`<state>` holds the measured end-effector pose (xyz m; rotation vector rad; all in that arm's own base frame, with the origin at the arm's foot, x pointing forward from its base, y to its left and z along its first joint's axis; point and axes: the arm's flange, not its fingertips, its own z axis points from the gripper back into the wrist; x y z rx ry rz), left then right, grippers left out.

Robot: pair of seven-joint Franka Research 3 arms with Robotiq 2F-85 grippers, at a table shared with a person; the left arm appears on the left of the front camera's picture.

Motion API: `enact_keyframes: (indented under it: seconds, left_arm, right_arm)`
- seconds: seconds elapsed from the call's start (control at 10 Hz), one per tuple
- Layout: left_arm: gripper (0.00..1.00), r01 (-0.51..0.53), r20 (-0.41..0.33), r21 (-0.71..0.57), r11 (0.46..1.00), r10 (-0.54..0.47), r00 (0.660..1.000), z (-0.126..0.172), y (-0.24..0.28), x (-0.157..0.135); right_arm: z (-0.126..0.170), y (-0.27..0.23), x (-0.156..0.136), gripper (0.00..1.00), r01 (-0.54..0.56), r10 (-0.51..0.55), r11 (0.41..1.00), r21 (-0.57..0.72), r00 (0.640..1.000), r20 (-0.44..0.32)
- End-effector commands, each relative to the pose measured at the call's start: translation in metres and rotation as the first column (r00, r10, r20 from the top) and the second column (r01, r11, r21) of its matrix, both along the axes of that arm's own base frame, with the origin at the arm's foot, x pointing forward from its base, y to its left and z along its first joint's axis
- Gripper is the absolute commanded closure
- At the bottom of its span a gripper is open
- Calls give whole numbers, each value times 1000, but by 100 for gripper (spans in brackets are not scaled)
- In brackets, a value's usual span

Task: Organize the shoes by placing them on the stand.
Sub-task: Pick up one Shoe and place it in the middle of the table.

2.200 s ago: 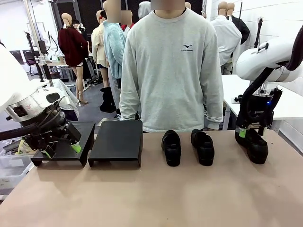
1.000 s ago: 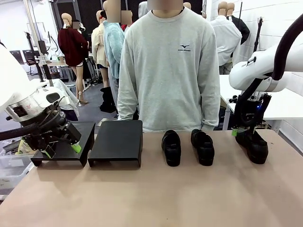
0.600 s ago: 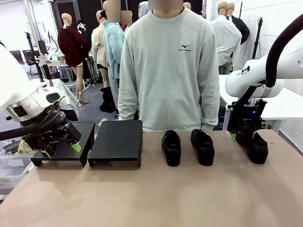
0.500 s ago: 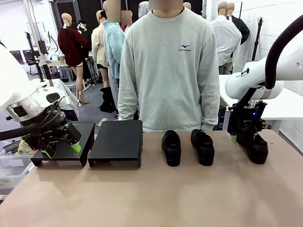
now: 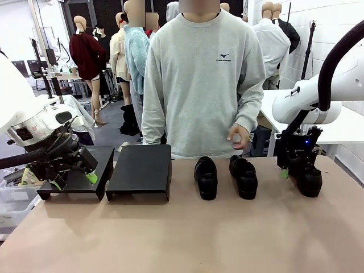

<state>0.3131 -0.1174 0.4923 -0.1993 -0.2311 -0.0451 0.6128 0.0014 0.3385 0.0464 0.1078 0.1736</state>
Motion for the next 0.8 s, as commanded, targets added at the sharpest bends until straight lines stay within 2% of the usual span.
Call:
enact_keyframes:
  seconds: [0.0,0.1,0.2,0.7]
  left_arm:
    - [0,3,2,2,1000,-3,1000,0,0,-1]
    - [0,3,2,2,1000,-3,1000,0,0,-1]
    - [0,3,2,2,1000,-3,1000,0,0,-1]
    - [0,3,2,2,1000,-3,1000,0,0,-1]
  right_arm:
    - [2,-1,-3,66,16,-16,1000,-3,1000,15]
    - [0,-2,-3,85,15,-15,1000,0,1000,8]
    - [-2,-3,-3,100,17,-17,1000,4,1000,4]
    - [-4,-6,-5,100,33,-33,999,9,999,-8]
